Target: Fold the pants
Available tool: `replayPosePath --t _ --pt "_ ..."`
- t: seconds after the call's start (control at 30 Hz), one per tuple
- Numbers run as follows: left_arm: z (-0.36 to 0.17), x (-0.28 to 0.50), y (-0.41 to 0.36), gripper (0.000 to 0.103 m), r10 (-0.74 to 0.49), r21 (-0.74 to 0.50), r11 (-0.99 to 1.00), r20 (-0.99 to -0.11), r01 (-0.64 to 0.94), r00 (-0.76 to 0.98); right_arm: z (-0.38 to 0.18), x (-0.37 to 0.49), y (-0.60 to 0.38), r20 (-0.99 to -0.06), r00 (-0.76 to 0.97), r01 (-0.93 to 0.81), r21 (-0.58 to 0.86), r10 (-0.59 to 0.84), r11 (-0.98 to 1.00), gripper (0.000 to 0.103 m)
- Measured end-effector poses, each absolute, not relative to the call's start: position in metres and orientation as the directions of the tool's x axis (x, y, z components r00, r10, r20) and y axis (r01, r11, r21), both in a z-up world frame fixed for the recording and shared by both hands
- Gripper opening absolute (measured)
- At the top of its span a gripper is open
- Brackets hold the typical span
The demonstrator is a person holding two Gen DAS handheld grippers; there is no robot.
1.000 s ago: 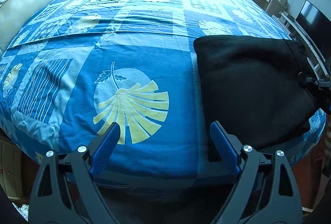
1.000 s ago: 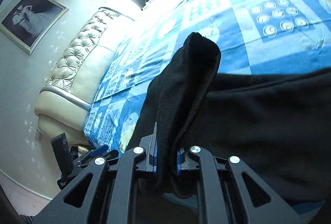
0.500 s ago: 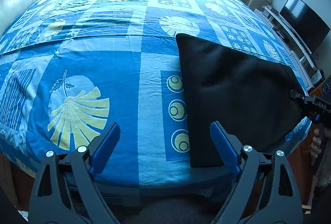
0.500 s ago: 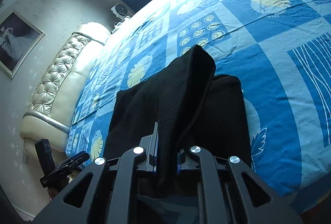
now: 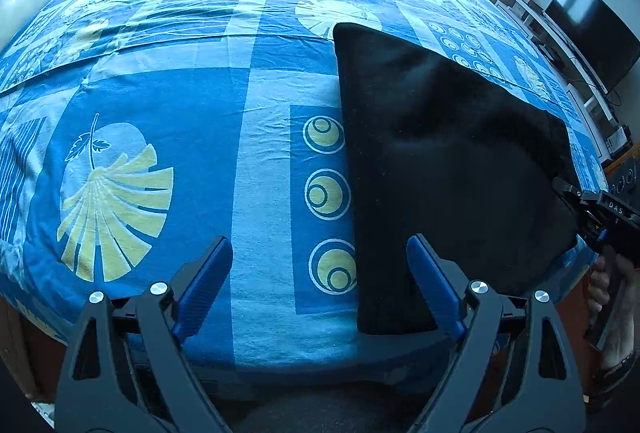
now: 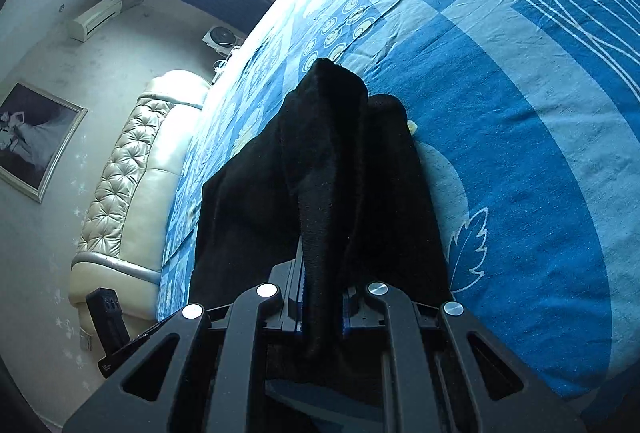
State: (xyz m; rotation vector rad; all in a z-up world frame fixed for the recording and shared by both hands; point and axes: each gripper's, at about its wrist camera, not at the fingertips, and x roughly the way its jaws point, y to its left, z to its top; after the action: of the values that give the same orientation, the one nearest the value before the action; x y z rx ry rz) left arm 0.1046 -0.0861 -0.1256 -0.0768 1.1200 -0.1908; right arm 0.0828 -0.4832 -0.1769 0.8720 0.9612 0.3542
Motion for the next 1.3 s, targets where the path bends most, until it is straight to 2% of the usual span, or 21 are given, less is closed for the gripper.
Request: replayPosePath --t 0.6,0.7,0.77,0.87,0.97,1.3 --pt "-0.126 0.103 -0.085 0.089 -0.194 -0.158 0.980 -0.880 0.118 0.434 -0.178 0.080 -0.492 -0.559 0.552 0.126 0.789 0.618 0.602 0.014" --pt "-0.126 0.102 -0.085 0.089 -0.195 -0.161 0.980 -0.880 0.115 0.433 -0.176 0.077 -0.496 -0.542 0.560 0.128 0.804 0.626 0.581 0.025" --pt "-0.126 0.102 -0.084 0.089 -0.197 -0.162 0.980 -0.880 0.116 0.433 -0.171 0.072 -0.500 -0.515 0.582 0.121 0.820 0.630 0.559 0.051" --pt "-0.125 0.102 -0.083 0.089 -0.202 -0.167 0.979 -0.878 0.118 0.434 -0.161 0.063 -0.508 -0.494 0.621 0.120 0.827 0.609 0.549 0.075" --pt "-0.123 0.100 -0.081 0.089 -0.218 -0.180 0.975 -0.874 0.127 0.434 -0.156 0.056 -0.516 -0.521 0.633 0.141 0.805 0.573 0.576 0.080" --pt "-0.118 0.097 -0.078 0.089 -0.279 -0.228 0.959 -0.858 0.167 0.431 -0.180 0.046 -0.521 -0.544 0.587 0.181 0.810 0.600 0.557 0.080"
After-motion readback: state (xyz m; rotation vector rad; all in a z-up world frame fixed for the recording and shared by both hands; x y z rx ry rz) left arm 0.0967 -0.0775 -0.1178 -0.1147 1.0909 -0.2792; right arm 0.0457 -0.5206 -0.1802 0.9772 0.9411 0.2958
